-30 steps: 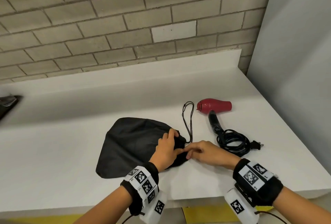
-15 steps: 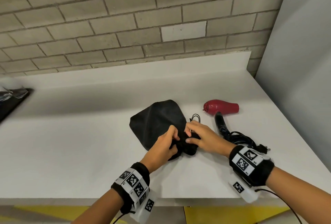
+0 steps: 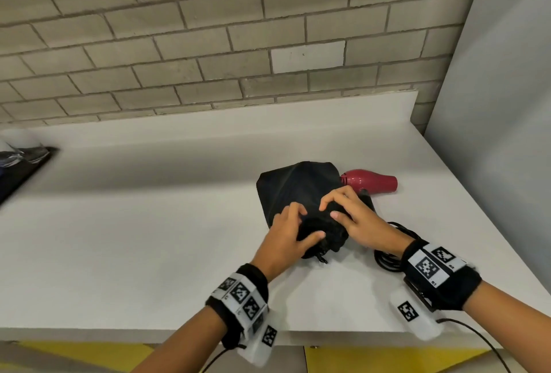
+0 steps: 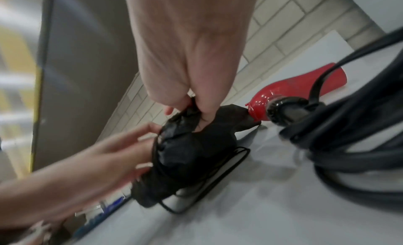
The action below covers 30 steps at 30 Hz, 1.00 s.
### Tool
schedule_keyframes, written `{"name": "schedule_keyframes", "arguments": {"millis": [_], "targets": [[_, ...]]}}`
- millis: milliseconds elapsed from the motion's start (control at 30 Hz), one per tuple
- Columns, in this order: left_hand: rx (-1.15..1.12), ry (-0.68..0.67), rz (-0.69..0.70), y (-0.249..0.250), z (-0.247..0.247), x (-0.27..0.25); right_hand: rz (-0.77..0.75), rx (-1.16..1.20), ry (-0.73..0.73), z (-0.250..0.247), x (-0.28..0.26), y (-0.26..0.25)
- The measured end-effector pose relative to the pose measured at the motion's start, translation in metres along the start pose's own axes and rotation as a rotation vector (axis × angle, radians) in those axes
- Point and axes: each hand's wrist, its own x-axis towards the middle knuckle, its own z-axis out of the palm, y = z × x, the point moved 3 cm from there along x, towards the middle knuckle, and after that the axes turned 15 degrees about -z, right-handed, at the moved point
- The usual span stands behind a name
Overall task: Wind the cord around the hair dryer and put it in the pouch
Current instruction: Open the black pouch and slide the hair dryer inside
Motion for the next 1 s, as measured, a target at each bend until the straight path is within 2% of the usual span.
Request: {"name": "schedule_keyframes", "arguments": {"millis": [167,333,400,500,600,733,800,833,867,900,967,1000], "targets": [[0.05,0.039,0.153,0.008,0.0,0.004,-0.027,-0.045,0.019,0.0,0.002,-0.009],[0.322,0.195,0.244,0.0,-0.017,0.007,-0.039,-0.549,0.023,0.001,0.006,-0.014],[0.393,0.265,0.232,-0.003,-0.026,0.012,0.059,-0.537,0.079,-0.003,0.011,-0.012],[0.456,0.358,0.08,-0.016,-0.052,0.021,0.128,-0.543,0.161,-0.022,0.01,-0.002],[0.54,0.308,-0.053,-0.023,-0.065,0.023,0.148,-0.698,-0.069,-0.026,0.011,0.012],[0.408,0.148,-0.118,-0.015,-0.064,0.033,0.3,-0.612,-0.243,-0.029,0.032,0.017],[0.34,0.058,-0.121,-0.012,-0.063,0.042,0.299,-0.591,-0.332,-0.037,0.04,0.019],[0.29,0.022,-0.117,-0.011,-0.062,0.046,0.292,-0.502,-0.346,-0.041,0.041,0.02],[0.238,-0.008,-0.111,-0.008,-0.061,0.05,0.278,-0.368,-0.311,-0.046,0.04,0.019],[0.197,-0.029,-0.102,-0.005,-0.06,0.053,0.262,-0.226,-0.212,-0.052,0.038,0.014],[0.161,-0.045,-0.082,0.0,-0.056,0.06,0.238,-0.083,0.122,-0.062,0.023,0.004],[0.153,-0.048,-0.078,0.002,-0.055,0.062,0.249,-0.091,0.275,-0.063,0.011,-0.001]]}}
